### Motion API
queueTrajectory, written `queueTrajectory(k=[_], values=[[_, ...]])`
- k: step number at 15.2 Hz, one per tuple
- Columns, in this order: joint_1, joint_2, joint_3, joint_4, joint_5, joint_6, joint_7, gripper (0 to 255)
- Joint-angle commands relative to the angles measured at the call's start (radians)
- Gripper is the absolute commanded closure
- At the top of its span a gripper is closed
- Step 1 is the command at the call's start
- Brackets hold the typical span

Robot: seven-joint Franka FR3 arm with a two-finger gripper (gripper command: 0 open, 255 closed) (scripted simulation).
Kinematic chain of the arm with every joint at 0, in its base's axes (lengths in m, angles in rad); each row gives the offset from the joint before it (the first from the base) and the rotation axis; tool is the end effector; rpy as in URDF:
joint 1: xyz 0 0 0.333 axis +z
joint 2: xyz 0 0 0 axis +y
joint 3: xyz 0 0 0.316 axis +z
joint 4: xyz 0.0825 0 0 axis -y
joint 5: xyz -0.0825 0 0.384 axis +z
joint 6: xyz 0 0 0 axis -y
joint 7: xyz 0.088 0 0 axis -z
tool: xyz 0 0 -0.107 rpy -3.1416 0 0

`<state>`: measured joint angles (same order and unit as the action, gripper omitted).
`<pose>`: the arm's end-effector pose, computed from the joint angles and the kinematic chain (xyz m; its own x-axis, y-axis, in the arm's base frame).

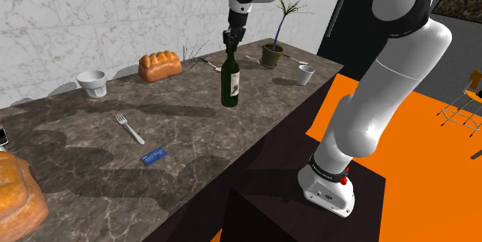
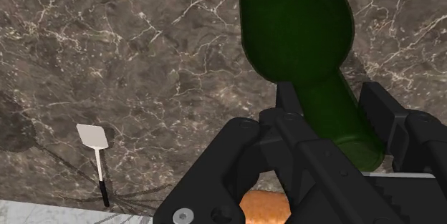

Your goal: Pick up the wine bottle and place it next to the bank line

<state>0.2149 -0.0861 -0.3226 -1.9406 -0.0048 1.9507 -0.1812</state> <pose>0.5418 -0.0636 0.5261 0.9928 0.0743 0.0942 0.0751 -0.9972 -0.0058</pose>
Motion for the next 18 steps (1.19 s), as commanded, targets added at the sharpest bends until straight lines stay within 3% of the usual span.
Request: queueTrajectory(k=[1,10,18], values=[[0.023,0.024,0.026,0.03,0.006,-0.005,0.048,255],[0.107,0.192,0.11,0.23,0.031,-0.041,0.211,255],[0.173,0.402,0.164,0.517,0.046,-0.12,0.338,255]])
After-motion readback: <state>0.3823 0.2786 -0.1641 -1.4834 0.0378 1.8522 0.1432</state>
